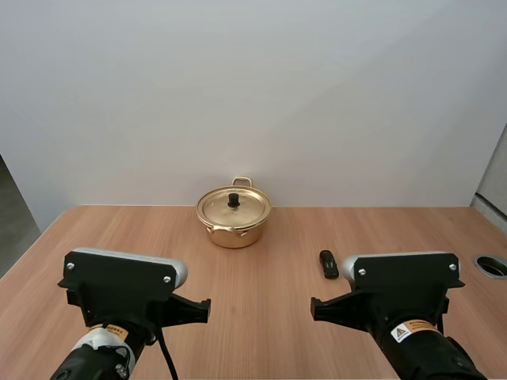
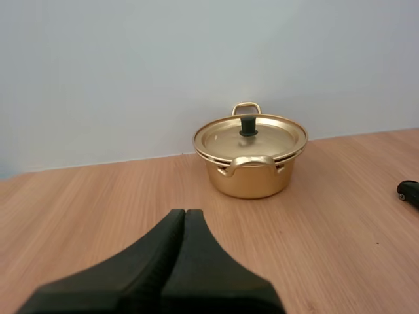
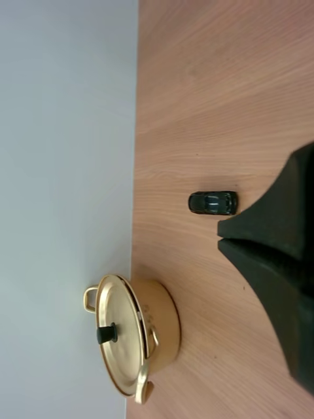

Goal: Open the pot, put the car inside, and close it

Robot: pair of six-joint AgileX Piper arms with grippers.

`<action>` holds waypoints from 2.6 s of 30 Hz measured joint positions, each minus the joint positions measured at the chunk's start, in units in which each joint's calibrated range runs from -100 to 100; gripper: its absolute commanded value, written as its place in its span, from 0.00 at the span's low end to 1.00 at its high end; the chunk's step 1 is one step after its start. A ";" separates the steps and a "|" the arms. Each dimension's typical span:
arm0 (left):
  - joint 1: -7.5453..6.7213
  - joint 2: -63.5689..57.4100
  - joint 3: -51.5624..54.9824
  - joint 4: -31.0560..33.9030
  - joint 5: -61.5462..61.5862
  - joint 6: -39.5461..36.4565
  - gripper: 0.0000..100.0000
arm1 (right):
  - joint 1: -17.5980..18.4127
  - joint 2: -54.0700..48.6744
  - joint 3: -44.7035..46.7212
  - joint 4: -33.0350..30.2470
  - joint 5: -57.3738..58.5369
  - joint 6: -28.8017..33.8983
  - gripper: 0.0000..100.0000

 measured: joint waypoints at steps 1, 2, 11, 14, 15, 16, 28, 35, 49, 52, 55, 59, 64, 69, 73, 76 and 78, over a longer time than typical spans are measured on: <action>0.00 0.00 0.00 0.33 -1.52 1.59 0.00 | 0.00 0.01 0.00 -0.44 -2.18 0.00 0.00; 0.00 0.39 -0.32 0.38 -2.72 3.13 0.00 | 0.00 0.31 0.00 -0.72 -4.91 0.00 0.00; 0.02 14.66 -13.10 2.74 1.02 6.01 0.00 | -1.14 14.46 -13.90 -4.16 -6.20 0.00 0.00; 0.02 20.23 -18.60 2.47 6.76 2.18 0.00 | -1.10 20.42 -19.79 -6.85 1.15 0.00 0.00; 0.02 22.22 -20.67 1.95 8.00 0.65 0.00 | -1.10 22.41 -21.88 -7.11 3.94 0.00 0.00; 0.02 23.80 -22.69 1.34 8.50 -0.65 0.00 | -1.10 24.01 -23.96 -7.24 6.11 0.00 0.00; 0.02 46.74 -45.70 -15.33 17.61 5.10 0.00 | -1.10 46.64 -42.33 -0.18 19.14 -0.45 0.00; -0.71 60.64 -58.02 -25.29 31.29 15.39 0.00 | -1.10 60.15 -42.68 -2.00 11.75 -1.04 0.00; -4.70 87.52 -74.26 -15.83 29.79 31.49 0.81 | -0.76 79.74 -48.94 -1.98 7.77 -5.67 0.93; -4.70 93.13 -76.14 -12.59 28.61 29.94 0.81 | -0.76 82.19 -49.35 -1.98 8.00 -6.01 0.88; -4.70 99.09 -77.51 -11.79 27.76 26.74 0.81 | -0.76 84.02 -49.35 -1.98 7.30 -6.23 0.88; -4.70 106.64 -79.27 -12.65 28.58 25.91 0.81 | -0.76 84.55 -49.40 -1.98 6.95 -6.68 0.88; -4.70 114.60 -81.10 -13.05 29.73 25.75 0.81 | -0.76 84.55 -49.40 -1.98 6.24 -6.68 0.88; -4.70 115.90 -81.25 -14.43 26.78 25.83 0.81 | -0.76 84.55 -49.40 -1.98 6.24 -6.68 0.88; -4.70 116.00 -81.58 -16.01 23.19 26.21 0.81 | -0.76 84.55 -49.40 -1.98 6.24 -6.68 0.88; -4.70 116.00 -82.27 -16.66 20.88 27.18 0.81 | -0.76 84.55 -49.40 -1.98 6.24 -6.68 0.88; -4.70 116.11 -83.07 -16.66 19.76 27.44 0.81 | -0.76 84.55 -49.40 -1.98 6.40 -6.68 0.88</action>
